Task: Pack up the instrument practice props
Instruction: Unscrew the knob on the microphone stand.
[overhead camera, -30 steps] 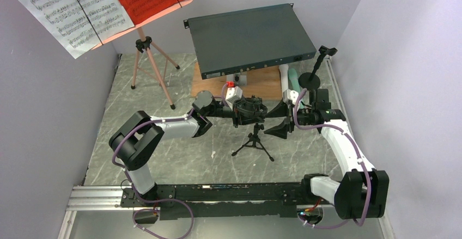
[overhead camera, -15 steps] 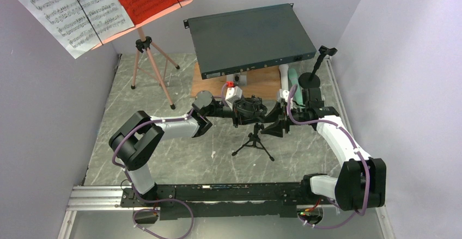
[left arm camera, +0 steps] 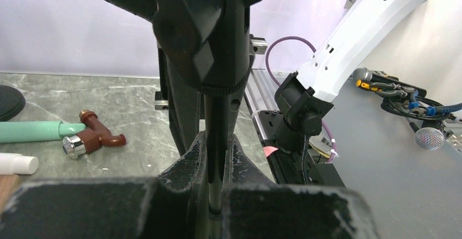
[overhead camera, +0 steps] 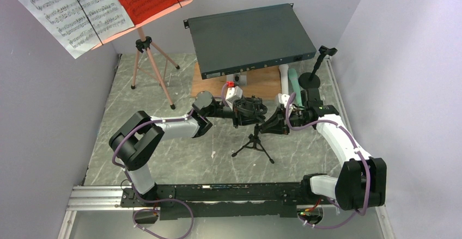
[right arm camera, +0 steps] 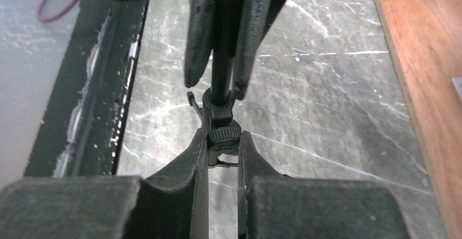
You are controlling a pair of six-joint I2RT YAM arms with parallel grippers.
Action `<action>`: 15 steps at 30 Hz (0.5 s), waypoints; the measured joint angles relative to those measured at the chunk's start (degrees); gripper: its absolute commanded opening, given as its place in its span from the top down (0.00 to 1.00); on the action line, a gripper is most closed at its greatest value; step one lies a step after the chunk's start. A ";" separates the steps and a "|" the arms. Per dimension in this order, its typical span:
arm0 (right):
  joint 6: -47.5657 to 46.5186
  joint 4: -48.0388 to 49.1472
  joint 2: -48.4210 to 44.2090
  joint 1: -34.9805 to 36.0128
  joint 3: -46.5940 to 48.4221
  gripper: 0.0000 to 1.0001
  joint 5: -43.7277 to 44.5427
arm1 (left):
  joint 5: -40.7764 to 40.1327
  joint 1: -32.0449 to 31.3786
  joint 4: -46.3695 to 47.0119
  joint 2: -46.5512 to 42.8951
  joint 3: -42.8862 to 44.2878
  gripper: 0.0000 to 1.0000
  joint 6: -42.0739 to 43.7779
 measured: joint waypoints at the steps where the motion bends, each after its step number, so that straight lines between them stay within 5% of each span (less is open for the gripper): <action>1: -2.14 -0.79 -0.35 0.00 0.00 1.00 0.24 | -0.04 -0.04 0.24 0.00 -0.24 0.93 -0.26; 9: -9.66 1.95 -8.98 0.72 -5.18 1.00 3.58 | -0.04 -0.70 2.49 0.00 -2.08 0.84 -2.51; 15: -8.74 3.69 -8.87 0.72 -5.73 1.00 4.98 | 0.33 -0.33 2.78 -0.09 -2.60 0.44 -4.09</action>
